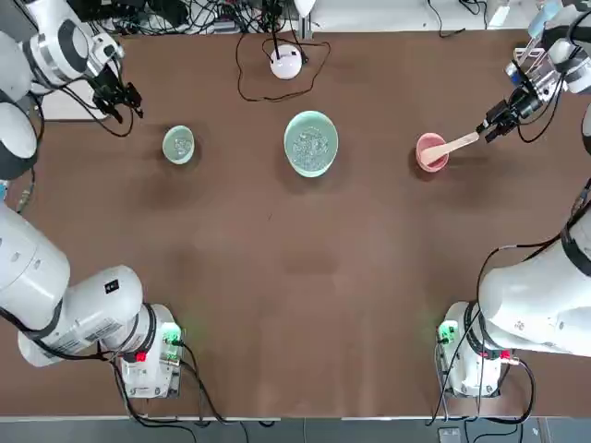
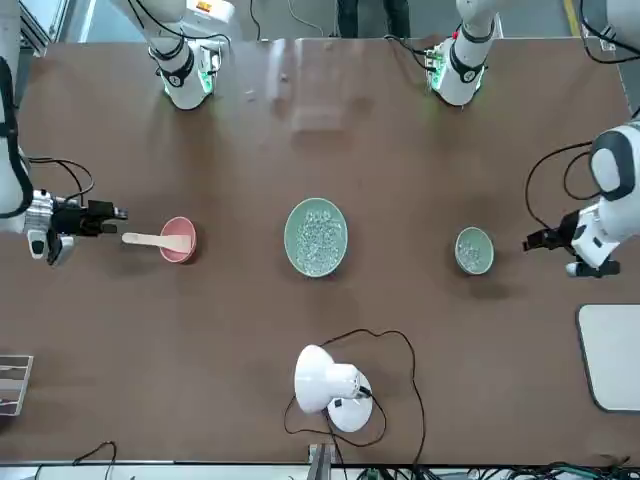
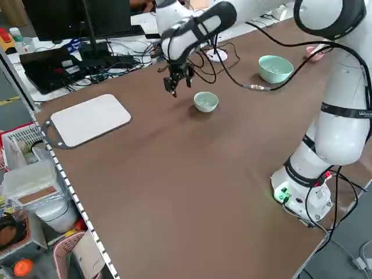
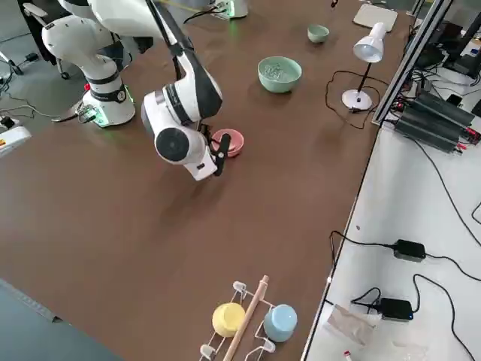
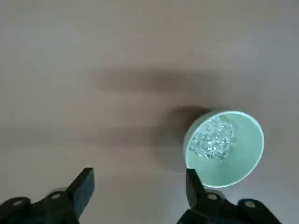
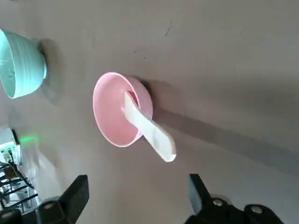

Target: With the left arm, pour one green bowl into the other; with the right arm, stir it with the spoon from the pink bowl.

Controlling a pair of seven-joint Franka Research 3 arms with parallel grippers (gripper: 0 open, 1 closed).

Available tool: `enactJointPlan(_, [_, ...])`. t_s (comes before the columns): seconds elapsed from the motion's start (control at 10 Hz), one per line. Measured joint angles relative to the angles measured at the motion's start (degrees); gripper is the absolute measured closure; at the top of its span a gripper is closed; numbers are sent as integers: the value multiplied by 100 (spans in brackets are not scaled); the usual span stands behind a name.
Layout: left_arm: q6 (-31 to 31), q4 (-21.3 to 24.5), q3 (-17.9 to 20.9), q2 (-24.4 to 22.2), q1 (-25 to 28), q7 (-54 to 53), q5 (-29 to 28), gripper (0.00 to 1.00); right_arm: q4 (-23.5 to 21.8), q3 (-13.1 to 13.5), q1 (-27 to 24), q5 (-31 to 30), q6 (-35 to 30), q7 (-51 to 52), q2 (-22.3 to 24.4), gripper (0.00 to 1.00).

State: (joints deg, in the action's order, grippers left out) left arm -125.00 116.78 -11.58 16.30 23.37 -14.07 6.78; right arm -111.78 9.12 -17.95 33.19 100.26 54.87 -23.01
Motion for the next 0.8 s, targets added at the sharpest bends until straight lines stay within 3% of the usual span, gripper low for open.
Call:
enactJointPlan(0.3, [-753,499,-291,255,-7,-300,32,19,87,3,-168,241,-34,-59,-132,7])
enactJointPlan(0.8, [-1674,680,-402,791,-24,-440,32,24,93,-5,-254,808,-137,-226,-422,12])
